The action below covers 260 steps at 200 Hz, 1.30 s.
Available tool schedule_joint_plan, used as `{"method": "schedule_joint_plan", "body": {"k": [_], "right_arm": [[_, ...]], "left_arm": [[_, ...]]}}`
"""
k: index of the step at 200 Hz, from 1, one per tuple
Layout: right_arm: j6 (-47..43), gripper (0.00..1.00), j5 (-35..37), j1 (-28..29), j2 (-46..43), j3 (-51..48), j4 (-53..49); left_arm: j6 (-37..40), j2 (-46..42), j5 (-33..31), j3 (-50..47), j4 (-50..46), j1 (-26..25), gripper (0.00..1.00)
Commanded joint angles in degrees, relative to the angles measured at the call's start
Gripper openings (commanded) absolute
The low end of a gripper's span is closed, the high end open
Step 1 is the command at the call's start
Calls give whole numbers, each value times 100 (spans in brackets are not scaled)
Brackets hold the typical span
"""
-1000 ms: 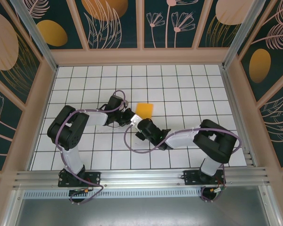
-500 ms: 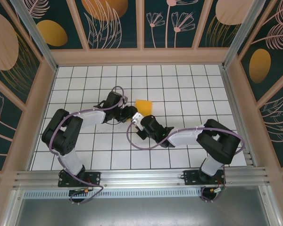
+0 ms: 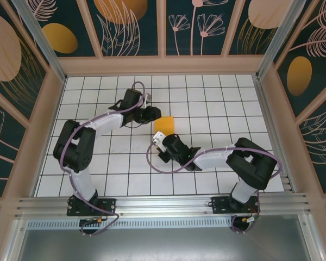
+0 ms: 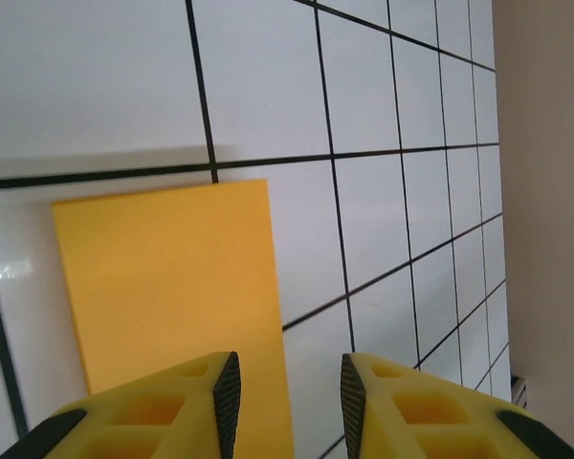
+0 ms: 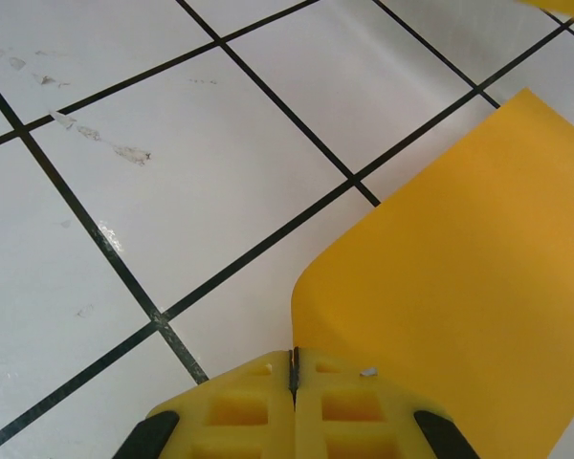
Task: Fold a paper plane with a square sheet of paper (fold left side to right side)
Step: Third fold the triangle at the center of the table.
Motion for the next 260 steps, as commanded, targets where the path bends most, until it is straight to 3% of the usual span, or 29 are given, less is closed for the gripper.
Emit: {"method": "schedule_joint_plan", "body": {"k": [1, 39, 88, 174, 260], "right_arm": [[166, 0, -89, -23, 32, -42, -50], [267, 0, -124, -19, 82, -51, -49], [416, 0, -503, -134, 195, 97, -203], [1017, 0, -2050, -918, 46, 229, -406], [1645, 0, -2429, -1705, 144, 352, -684]], "left_arm": [[322, 590, 427, 423, -142, -117, 35], [632, 1444, 376, 1216, -564, -282, 33], [975, 1964, -22, 1519, -1056, -396, 29], [1112, 2172, -322, 1398, -1195, -426, 26], [1120, 2249, -377, 1455, -1231, -480, 25]]}}
